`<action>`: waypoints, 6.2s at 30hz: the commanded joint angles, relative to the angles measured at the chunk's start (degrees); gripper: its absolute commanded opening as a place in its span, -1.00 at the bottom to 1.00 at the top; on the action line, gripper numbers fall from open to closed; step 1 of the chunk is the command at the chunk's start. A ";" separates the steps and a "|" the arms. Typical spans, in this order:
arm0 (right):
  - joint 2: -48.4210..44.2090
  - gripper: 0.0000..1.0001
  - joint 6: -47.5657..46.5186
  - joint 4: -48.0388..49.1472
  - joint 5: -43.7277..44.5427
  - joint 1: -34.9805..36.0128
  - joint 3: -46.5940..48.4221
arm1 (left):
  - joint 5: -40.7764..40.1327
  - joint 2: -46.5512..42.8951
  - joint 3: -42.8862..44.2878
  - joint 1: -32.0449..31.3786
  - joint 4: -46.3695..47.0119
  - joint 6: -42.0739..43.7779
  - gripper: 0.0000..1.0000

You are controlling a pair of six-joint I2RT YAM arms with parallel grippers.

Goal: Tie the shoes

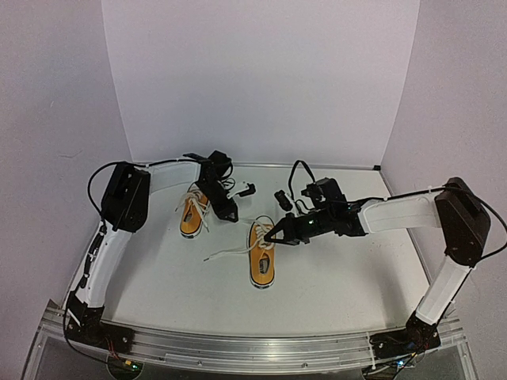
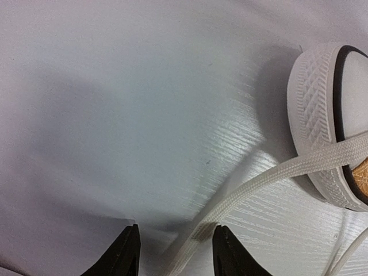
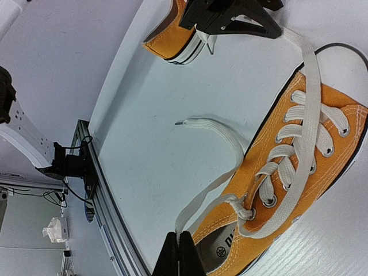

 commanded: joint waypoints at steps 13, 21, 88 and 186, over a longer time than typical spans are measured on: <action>-0.15 -1.00 -0.65 1.28 1.00 0.25 2.08 | 1.40 -10.41 -13.13 -1.14 1.18 -4.76 -1.00; 0.47 -1.00 -0.86 1.43 1.54 0.25 2.58 | -3.87 -32.91 -31.77 -2.35 20.29 -17.85 -1.00; 2.31 -1.00 -5.27 1.81 0.68 -3.39 5.45 | 13.45 -22.79 -30.63 -26.82 43.89 -10.77 -0.61; 12.23 -0.74 -21.79 -20.76 7.19 0.53 18.65 | 9.66 -37.92 -70.13 -8.70 75.14 -46.50 -0.46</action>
